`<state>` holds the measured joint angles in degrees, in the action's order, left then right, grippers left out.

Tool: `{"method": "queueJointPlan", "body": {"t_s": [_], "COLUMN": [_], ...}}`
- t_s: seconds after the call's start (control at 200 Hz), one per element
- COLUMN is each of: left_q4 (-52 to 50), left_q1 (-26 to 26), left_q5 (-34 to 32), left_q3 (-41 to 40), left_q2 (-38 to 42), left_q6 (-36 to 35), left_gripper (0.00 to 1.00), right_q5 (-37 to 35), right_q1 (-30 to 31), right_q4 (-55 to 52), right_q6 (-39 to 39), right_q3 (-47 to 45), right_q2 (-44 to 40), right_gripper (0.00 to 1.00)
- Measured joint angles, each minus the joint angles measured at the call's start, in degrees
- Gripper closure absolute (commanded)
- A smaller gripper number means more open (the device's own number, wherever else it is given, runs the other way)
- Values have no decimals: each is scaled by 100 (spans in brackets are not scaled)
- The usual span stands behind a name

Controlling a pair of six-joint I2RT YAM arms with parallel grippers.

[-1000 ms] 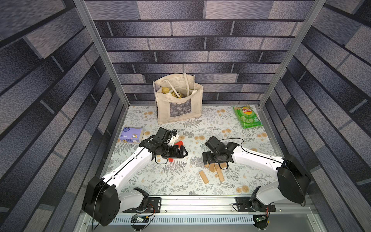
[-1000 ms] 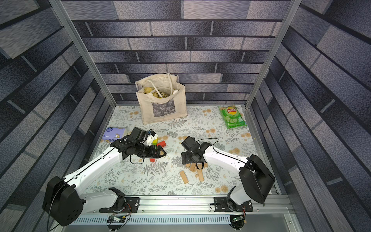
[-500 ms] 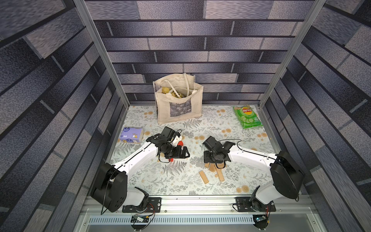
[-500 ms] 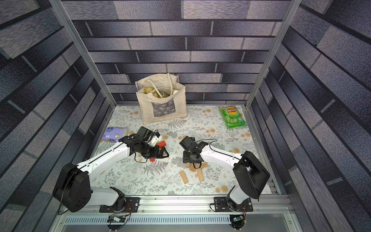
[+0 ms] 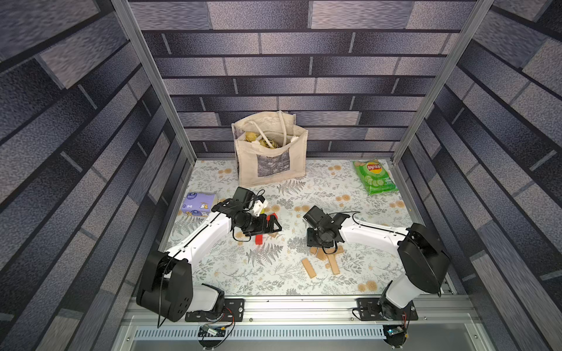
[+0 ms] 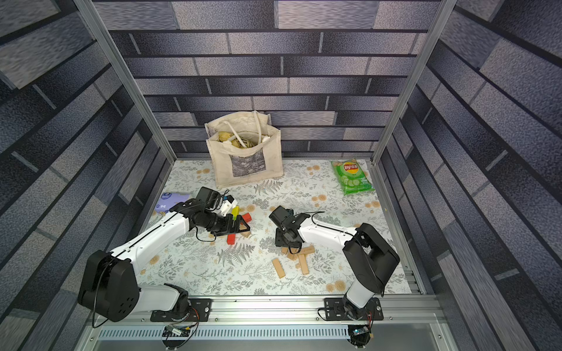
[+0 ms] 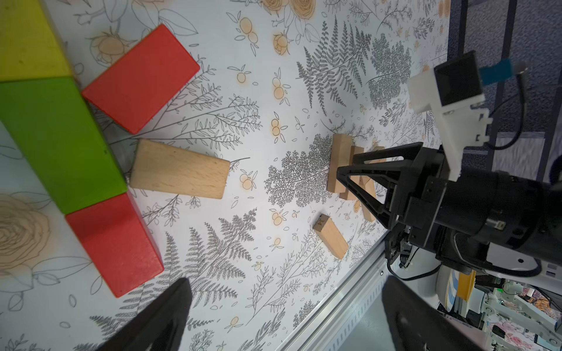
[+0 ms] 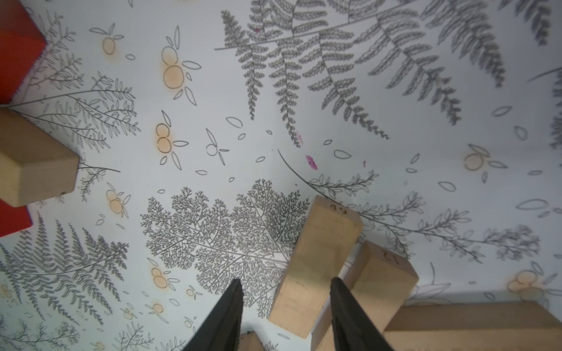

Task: Assemble the letter k with building blocks
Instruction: Pick up the building block from the center of the board.

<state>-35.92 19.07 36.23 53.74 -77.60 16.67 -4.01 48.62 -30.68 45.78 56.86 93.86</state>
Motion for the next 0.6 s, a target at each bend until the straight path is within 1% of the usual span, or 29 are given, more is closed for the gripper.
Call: {"method": "queueJointPlan", "body": {"t_s": [0.135,0.596], "left_q4": [-7,17], "left_q1": [-55,-74], "left_q5": [46,385], "left_q3": [-4,-57], "left_q2": [52,52], "left_q6": [-2,0], "left_gripper": [0,0], "right_q5": [0,2], "right_q1": [0,0], "right_q4": [-85,-216], "right_q6": [55,205], "right_q3": [9,55], "right_q2": [11,195], "right_gripper": [54,57]}}
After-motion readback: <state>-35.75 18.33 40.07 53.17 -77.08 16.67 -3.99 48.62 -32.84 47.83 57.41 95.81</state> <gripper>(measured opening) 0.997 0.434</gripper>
